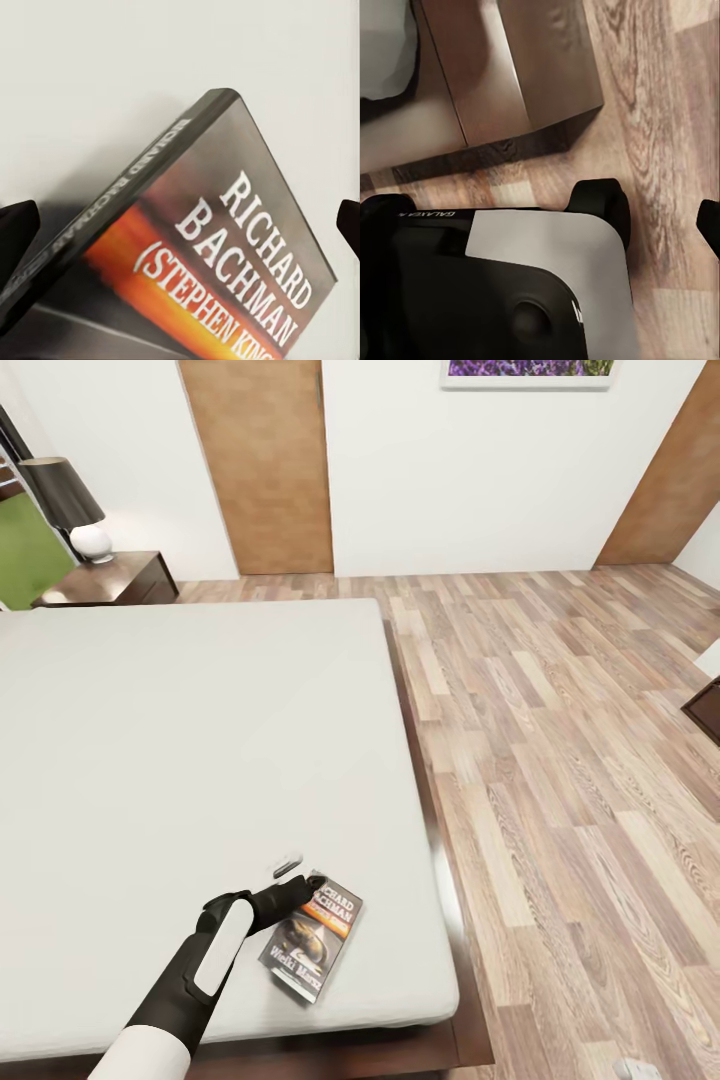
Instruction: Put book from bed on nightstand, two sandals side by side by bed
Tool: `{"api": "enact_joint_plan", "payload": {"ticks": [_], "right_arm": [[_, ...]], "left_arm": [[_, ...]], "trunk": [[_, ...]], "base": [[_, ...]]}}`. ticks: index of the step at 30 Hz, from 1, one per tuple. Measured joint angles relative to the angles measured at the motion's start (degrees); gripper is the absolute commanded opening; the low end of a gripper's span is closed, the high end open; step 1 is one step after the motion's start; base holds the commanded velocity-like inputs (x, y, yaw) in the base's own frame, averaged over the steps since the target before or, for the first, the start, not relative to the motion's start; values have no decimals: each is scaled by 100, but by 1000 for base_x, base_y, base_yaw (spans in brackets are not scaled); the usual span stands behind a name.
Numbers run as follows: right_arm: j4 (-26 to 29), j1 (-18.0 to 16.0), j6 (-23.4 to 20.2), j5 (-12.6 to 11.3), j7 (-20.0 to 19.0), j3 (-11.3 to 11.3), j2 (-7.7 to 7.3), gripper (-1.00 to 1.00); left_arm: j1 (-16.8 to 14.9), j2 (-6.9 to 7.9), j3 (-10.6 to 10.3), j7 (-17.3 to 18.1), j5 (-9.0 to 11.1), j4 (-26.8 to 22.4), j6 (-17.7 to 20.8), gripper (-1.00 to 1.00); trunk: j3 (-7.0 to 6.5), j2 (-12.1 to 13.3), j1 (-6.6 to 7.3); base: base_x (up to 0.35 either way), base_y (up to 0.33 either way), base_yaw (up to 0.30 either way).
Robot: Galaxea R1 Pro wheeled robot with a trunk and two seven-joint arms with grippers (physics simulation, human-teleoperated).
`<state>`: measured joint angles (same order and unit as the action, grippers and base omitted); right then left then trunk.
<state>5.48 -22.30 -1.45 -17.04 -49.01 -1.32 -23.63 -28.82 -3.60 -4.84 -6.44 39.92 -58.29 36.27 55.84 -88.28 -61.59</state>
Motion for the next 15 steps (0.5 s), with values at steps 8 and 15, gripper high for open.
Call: {"api": "enact_joint_plan", "payload": {"ticks": [8,15], "right_arm": [[2,0,1,0,1,0,0,100],[3,0,-1,1,0,0,0,100]], "left_arm": [[0,-1,-3,-2,7,0,1,100],[0,0,-5,-7,-3,0,5,100]], "trunk": [[0,0,0],[0,0,1]], "base": [[2,-18,0],[27,-55,0]]}}
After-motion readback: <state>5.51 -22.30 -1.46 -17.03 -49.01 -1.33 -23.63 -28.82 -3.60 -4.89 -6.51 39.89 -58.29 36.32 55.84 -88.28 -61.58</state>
